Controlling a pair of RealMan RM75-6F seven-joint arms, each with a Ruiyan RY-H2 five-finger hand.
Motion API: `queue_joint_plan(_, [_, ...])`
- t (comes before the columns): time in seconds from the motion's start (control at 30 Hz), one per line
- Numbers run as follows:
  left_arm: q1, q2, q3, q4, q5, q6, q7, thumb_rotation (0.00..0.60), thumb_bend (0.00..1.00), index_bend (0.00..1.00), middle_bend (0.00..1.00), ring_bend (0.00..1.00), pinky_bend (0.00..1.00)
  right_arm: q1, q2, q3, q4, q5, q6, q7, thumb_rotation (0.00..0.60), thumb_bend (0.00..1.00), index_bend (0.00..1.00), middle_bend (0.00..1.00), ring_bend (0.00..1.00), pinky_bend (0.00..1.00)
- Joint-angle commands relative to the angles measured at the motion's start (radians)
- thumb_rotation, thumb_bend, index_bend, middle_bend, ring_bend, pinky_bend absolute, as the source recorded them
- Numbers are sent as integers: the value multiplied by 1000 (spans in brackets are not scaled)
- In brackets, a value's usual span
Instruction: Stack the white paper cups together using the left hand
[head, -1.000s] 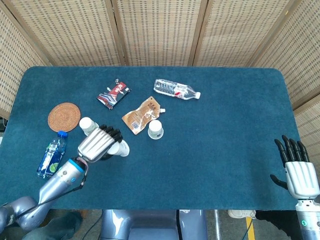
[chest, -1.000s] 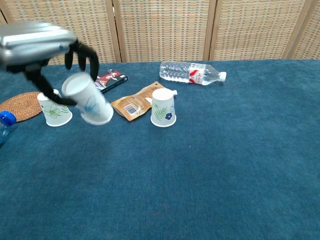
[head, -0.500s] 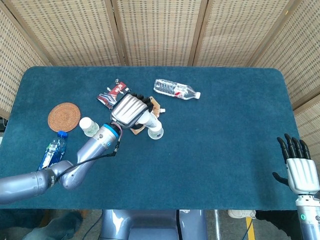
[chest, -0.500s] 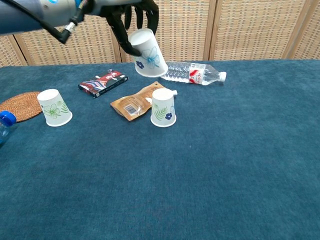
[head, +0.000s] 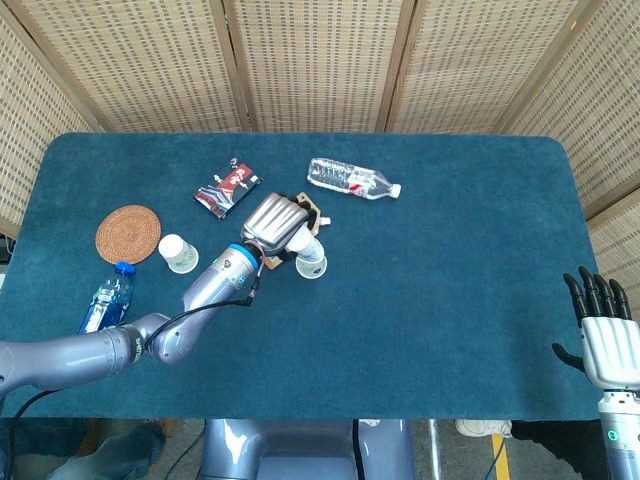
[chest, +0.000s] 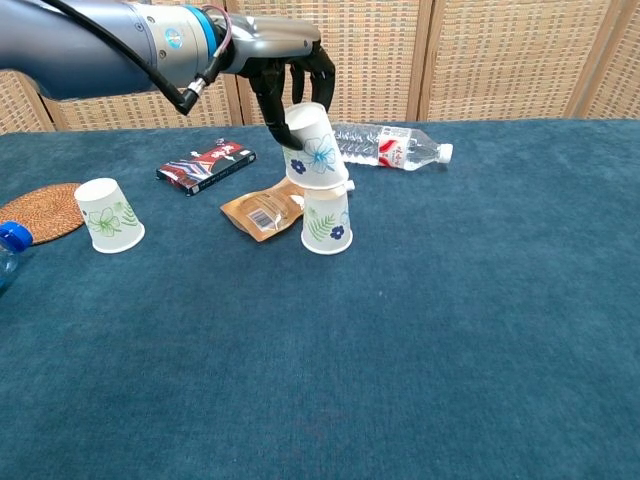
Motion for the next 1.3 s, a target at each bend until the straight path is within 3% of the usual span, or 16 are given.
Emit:
queue_joint_plan(0.03, [-23, 1, 21, -2, -40, 10, 21, 600, 220, 542, 376, 363, 374, 0, 0, 0, -2, -1, 2, 0, 600, 0, 0, 0, 0, 0])
queue_joint_plan(0.23, [-50, -23, 52, 22, -81, 34, 28, 600, 215, 541, 375, 363, 373, -1, 3, 0, -5, -2, 7, 1, 600, 0, 0, 0, 0, 0])
queue_joint_plan(0.47, [-64, -54, 65, 58, -58, 56, -2, 600, 197, 531, 368, 361, 366, -2, 4, 0, -5, -1, 8, 3, 600, 0, 0, 0, 0, 0])
queue_joint_plan(0.53, [-68, -56, 71, 62, -64, 46, -6, 600, 175, 497, 334, 320, 335, -2, 4, 0, -6, -1, 9, 2, 600, 0, 0, 0, 0, 0])
queue_joint_plan(0.63, [-81, -43, 83, 52, -117, 11, 4, 600, 83, 312, 182, 139, 207, -3, 5, 0, -7, -1, 11, 2, 600, 0, 0, 0, 0, 0])
queue_joint_plan(0.67, [-89, -35, 89, 47, -141, 3, 15, 600, 44, 210, 105, 70, 149, -3, 5, 0, -7, -1, 11, 3, 600, 0, 0, 0, 0, 0])
queue_joint_plan(0.77, [-106, -20, 102, 30, -181, 3, 40, 600, 0, 17, 0, 0, 51, -3, 5, -1, -7, 0, 10, 3, 600, 0, 0, 0, 0, 0])
queue_joint_plan(0.93, [-98, 15, 94, -13, -174, 33, 15, 600, 0, 0, 0, 0, 38, -3, 6, -2, -7, -2, 10, 5, 600, 0, 0, 0, 0, 0])
queue_joint_plan(1.07, [-64, 97, 109, -65, -166, 48, -12, 600, 0, 0, 0, 0, 43, -4, 7, -4, -7, -3, 9, 8, 600, 0, 0, 0, 0, 0])
queue_joint_plan(1.3, [81, 281, 246, -150, -152, 88, -47, 600, 0, 3, 0, 0, 81, -3, 8, -9, -12, -10, 5, 14, 600, 0, 0, 0, 0, 0])
